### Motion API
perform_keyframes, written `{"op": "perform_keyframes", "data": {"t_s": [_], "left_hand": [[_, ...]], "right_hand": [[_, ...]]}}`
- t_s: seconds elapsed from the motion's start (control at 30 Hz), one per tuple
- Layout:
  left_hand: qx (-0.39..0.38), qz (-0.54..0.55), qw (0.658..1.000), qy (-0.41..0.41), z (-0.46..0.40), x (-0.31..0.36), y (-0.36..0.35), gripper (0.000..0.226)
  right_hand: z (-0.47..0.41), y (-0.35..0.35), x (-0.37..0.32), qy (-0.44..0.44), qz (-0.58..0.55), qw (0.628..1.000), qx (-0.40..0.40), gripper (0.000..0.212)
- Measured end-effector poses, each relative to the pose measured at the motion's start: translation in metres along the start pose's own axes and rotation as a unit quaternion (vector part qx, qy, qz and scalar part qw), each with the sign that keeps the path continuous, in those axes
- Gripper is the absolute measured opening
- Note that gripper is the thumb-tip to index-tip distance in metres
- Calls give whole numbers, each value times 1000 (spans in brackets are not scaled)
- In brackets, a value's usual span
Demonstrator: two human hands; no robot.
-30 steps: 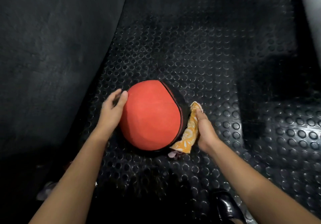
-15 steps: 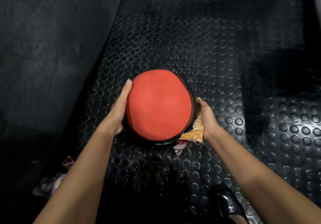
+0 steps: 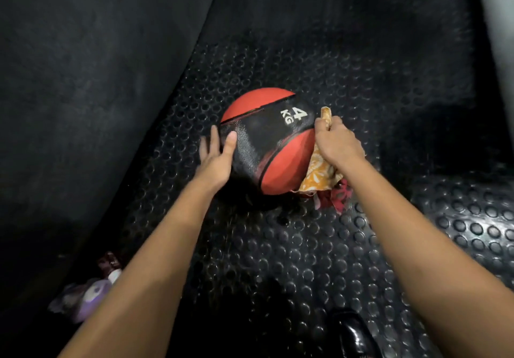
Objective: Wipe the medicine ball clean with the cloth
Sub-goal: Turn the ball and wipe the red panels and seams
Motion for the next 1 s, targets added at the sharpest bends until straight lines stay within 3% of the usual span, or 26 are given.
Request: {"op": "perform_keyframes", "data": {"t_s": [0.1,0.3,0.4,0.43,0.53,0.6,0.7,0.8,0.9,1.0], "left_hand": [[-2,-2,995,-98,-2,19,0,67],[22,-41,993,-113,13,15,0,55],[86,-151,978,-113,28,27,22,54],[84,-173,972,-135,31,38,26,60],[-56,-246,948,-193,41,66,4,107],[-108,-332,915,-201,45,67,-14,128],[-65,-395,896,-192,47,55,-18,131],[-39,-401,894,-194,58,45,-15,129],[-35,-401,896,-187,59,46,-11,128],[-40,-403,898,-174,58,45,-16,133]], "right_hand": [[-9,10,-4,30,8,1000,-1,45],[-5,16,6,60,19,998,-30,42],[4,15,4,93,45,994,-43,44],[9,15,1,107,53,992,-48,45],[22,12,-8,145,93,983,-65,45],[30,8,-13,157,110,979,-69,47],[39,9,-22,147,76,985,-48,48],[43,18,-27,131,21,991,-10,29],[52,25,-49,193,-26,980,39,23],[63,17,-69,264,16,963,52,30]]}}
Point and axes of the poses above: each hand's wrist, its own z-axis away from the middle knuckle, its own y-axis out of the back of the hand, x = y × z, the point moved 10 cm from there along -z, towards the middle knuckle, and after that the axes turned 13 degrees about y, right-handed, at the moved point
